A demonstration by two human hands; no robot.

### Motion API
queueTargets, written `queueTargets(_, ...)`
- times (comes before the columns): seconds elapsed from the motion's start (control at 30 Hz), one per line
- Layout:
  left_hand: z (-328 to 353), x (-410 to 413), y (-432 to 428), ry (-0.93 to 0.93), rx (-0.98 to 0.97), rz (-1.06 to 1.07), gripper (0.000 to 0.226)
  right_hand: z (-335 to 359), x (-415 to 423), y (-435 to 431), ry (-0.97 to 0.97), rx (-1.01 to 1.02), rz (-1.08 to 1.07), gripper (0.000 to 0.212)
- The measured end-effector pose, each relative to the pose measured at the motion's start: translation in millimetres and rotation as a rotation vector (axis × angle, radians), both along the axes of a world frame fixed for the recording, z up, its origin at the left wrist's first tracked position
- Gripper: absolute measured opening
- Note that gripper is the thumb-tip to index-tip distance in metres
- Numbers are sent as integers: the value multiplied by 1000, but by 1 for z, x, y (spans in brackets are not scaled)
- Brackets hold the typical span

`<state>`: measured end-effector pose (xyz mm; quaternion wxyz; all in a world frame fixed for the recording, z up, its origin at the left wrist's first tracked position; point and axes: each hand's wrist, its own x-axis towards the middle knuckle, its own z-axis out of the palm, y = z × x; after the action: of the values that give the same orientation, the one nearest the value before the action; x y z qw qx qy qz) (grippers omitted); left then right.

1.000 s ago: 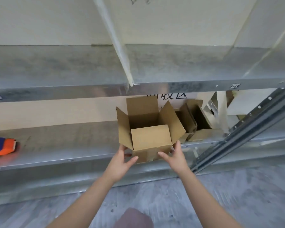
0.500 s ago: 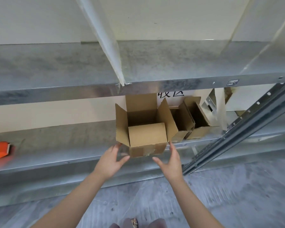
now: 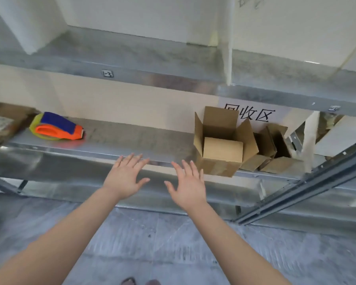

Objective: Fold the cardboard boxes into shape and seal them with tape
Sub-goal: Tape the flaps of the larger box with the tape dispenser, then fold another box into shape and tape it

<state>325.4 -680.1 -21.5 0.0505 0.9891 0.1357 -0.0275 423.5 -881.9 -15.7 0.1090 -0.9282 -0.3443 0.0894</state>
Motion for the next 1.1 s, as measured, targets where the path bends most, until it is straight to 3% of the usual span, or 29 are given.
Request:
queueTargets(0.57,41,-214,389,-31,115,229,84,15,-162,403,22,172,234,80)
queueTargets(0.7,35,-256,473,-7,126,292,82,8,-188,485,51,118,282,70)
queueTargets(0.83,28,-279,550,32,140,322,79,-3,-200,563,51,125,318,74)
queueTargets(1.1,-12,-318,671,60,-13,466,81,-48,-199,670,190,44,248,66)
